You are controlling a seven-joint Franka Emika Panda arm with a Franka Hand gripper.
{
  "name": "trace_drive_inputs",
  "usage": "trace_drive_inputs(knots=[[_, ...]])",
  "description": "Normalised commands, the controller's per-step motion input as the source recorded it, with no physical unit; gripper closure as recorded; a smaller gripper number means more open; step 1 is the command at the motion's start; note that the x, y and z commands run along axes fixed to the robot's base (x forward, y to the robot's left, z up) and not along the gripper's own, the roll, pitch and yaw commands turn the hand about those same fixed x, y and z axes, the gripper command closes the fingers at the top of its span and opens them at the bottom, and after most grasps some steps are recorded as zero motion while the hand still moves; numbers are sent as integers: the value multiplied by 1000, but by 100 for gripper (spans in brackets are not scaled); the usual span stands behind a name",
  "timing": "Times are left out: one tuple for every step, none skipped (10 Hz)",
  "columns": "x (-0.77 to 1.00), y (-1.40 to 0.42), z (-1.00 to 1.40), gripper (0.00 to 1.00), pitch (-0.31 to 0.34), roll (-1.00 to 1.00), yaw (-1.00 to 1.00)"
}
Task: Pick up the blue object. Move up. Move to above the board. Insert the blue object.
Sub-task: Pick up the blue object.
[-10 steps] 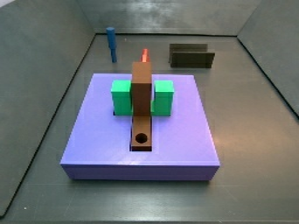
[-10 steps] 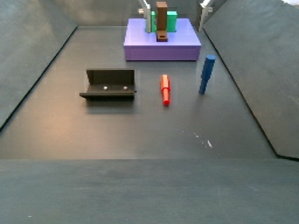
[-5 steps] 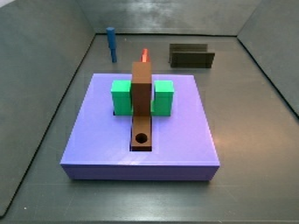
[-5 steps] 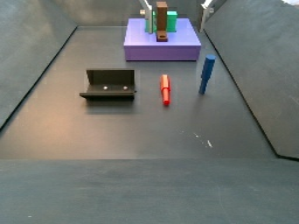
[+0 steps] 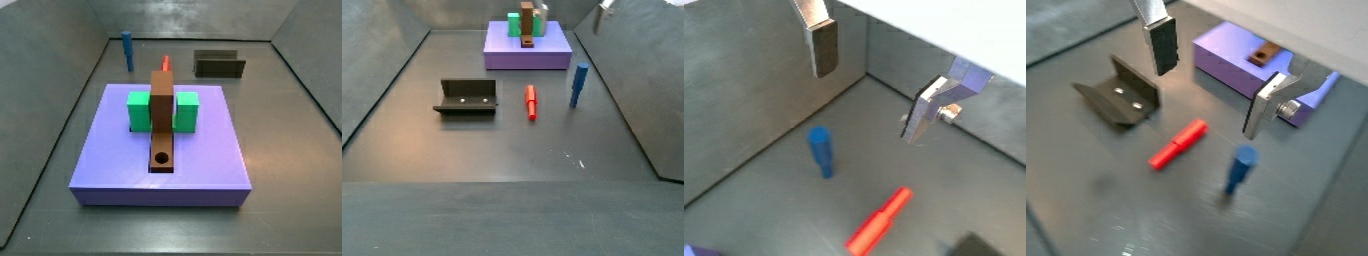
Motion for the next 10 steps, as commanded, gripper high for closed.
trace_drive_inputs(knots=[[-326,-217,-466,0,-57,-40,-154],[-314,-80,-551,0,0,-24,-180],[-449,0,-480,0,-24,0,-243],[-234,0,-343,0,-44,57,-100],[-229,0,-351,0,-39,41,-120],[-197,0,-349,0,-44,109,-131],[0,-11,-331,0,0,129,-129],[106,-11,-271,0,0,144,-51],[137,0,-257,0,0,164,0],[0,-6,-263,0,0,146,-29]])
